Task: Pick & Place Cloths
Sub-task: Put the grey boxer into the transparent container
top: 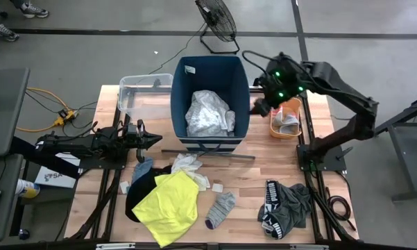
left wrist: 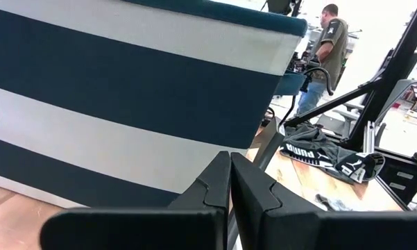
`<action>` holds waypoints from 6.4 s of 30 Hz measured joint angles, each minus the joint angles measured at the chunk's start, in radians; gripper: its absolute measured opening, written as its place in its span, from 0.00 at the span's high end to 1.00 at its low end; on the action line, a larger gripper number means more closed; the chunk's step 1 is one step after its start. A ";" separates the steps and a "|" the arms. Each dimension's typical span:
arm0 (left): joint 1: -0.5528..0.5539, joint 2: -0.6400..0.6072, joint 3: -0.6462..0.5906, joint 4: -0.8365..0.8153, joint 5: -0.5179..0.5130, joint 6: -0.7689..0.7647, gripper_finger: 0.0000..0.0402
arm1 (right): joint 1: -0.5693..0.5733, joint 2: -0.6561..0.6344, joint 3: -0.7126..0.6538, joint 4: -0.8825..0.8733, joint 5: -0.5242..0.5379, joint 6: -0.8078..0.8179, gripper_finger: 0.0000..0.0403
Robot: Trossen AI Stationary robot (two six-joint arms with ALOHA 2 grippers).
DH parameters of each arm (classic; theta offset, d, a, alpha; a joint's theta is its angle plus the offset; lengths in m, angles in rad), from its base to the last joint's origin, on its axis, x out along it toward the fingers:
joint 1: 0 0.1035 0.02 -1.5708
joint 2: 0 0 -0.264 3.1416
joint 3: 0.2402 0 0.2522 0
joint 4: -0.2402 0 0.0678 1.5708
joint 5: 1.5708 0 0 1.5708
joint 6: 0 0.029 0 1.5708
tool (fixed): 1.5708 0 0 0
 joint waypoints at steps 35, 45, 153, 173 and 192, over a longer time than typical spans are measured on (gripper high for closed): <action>0.000 0.000 0.000 0.000 0.000 0.000 0.97 | 1.050 -0.056 -0.482 -0.028 0.170 0.604 0.47; 0.000 0.000 0.000 0.000 0.000 0.000 0.97 | 1.200 -0.056 -0.582 0.095 0.147 0.621 0.47; 0.000 0.000 0.000 0.000 0.000 0.000 0.97 | 1.162 0.191 -1.052 1.304 0.498 0.277 0.99; 0.000 0.000 0.000 0.002 -0.018 0.082 0.97 | 1.175 -0.269 -1.049 1.294 0.960 0.109 0.99; 0.000 0.000 0.000 0.055 -0.015 -0.106 0.97 | 1.084 -0.421 -1.048 1.689 1.277 -0.421 0.99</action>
